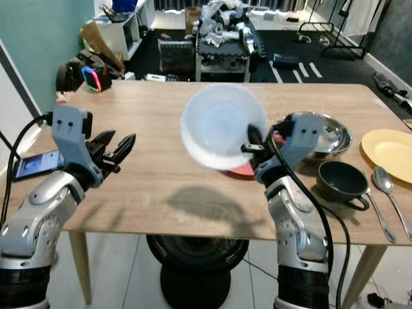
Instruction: Setting the table
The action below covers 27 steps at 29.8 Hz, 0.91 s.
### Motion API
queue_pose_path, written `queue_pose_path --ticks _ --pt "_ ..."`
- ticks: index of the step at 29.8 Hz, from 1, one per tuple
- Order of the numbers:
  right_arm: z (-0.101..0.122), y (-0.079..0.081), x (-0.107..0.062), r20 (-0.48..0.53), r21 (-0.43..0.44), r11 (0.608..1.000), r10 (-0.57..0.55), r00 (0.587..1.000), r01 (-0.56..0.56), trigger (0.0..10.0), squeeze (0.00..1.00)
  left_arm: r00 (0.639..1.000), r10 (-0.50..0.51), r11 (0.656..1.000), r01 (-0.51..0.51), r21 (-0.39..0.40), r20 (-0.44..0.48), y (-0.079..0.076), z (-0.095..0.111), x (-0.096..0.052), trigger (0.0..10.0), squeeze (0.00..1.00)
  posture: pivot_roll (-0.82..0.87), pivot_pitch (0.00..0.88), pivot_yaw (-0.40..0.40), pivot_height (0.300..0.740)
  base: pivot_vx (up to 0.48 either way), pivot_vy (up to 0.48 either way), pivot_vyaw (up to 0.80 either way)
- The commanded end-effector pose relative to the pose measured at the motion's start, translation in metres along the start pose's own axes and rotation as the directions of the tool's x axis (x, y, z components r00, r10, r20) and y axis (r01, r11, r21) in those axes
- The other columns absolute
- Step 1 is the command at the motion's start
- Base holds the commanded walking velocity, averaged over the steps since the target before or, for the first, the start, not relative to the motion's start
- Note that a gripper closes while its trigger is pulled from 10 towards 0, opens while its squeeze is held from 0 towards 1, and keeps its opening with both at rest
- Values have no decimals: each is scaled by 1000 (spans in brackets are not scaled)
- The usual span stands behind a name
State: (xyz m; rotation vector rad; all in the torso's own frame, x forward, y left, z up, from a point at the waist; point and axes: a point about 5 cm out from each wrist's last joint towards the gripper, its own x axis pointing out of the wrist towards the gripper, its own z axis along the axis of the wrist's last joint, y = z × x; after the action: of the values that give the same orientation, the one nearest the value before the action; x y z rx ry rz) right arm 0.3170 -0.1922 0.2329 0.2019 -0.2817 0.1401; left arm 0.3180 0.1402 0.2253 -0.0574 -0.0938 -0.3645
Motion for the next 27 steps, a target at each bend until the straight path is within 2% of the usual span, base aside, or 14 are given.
queue_pose_path --ticks 1,6,8,9,10,12,15,17,19,27 --pt "2 -3 -4 4 -40 999 2 1000 -2 10000 0 1000 0 1000 1 24 -4 1 0 -1 10000 0 -105 9 111 740 0 0 0" --pt "2 -15 -9 6 -121 992 -42 999 43 10000 0 1000 29 996 -29 80 8 5 1 4 10000 0 -122 4 113 740 0 0 0" --pt "1 -17 -10 5 -126 991 -52 999 52 10000 0 999 32 995 -32 94 5 5 0 5 10000 0 -123 4 113 740 0 0 0" --pt "-3 -20 -14 4 -124 989 -84 996 84 10000 0 999 49 987 -49 151 1 4 -4 6 10000 0 -125 0 114 740 0 0 0" --pt "-4 -21 -15 4 -125 988 -94 996 94 10000 0 998 56 984 -55 171 -2 4 -6 6 10000 0 -125 0 114 740 0 0 0" --pt "-6 -21 -17 2 -129 986 -102 995 102 10000 0 998 61 982 -57 182 -15 3 -9 6 10000 0 -128 0 115 740 0 0 0" --pt "-8 -22 -18 -2 -127 985 -114 993 113 10000 0 997 74 981 -70 180 -19 4 -11 6 10000 0 -130 0 116 740 0 0 0" --pt "-12 -25 -22 -9 -126 982 -140 990 137 10000 0 993 113 988 -110 107 -27 5 -13 8 10000 0 -134 0 115 740 0 0 0" --pt "-15 -26 -23 -15 -119 981 -156 988 153 10000 0 989 146 986 -145 82 -1 6 -12 9 10000 0 -139 0 111 740 0 0 0" --pt "-19 -28 -25 -26 -124 979 -164 986 160 10000 0 985 168 983 -171 73 36 5 -12 11 10000 0 -145 0 104 740 0 0 0"
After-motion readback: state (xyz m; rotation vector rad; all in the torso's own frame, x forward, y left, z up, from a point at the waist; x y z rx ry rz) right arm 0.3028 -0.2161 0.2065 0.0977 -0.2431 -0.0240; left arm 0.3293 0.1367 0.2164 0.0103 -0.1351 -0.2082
